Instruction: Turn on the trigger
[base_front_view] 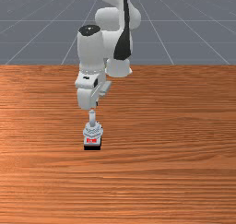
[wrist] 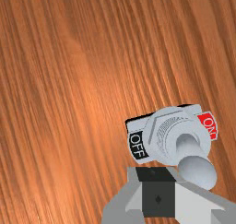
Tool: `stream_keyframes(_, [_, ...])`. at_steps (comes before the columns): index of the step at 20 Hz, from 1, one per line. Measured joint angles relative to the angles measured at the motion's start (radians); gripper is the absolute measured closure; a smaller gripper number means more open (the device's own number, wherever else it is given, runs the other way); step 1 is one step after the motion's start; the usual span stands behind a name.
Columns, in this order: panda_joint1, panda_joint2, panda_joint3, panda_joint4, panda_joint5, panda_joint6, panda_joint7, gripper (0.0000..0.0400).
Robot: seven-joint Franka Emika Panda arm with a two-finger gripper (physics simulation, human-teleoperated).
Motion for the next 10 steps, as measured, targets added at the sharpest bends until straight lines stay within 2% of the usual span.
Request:
stream_keyframes(1, [-0.013, 0.018, 0.012, 0.003, 0.023, 0.011, -0.022, 0.0400])
stream_keyframes(2, [-0.013, 0.032, 0.013, 0.002, 0.019, 0.027, -0.018, 0.0400])
stream_keyframes(3, [0.029, 0.038, -0.029, -0.006, -0.062, 0.048, 0.061, 0.0400])
stream_keyframes(4, [0.043, 0.044, -0.043, -0.001, -0.086, 0.047, 0.085, 0.0400])
stream_keyframes(5, [0.083, 0.055, -0.081, 0.012, -0.156, 0.041, 0.155, 0.0400])
stream_keyframes(6, [0.045, 0.070, -0.042, 0.044, -0.031, 0.018, 0.167, 0.0400])
stream_keyframes(9, [0.051, 0.109, -0.035, 0.149, -0.024, -0.034, 0.170, 0.0400])
stream_keyframes(10, [0.027, 0.107, -0.004, 0.121, -0.013, 0.077, 0.072, 0.0400])
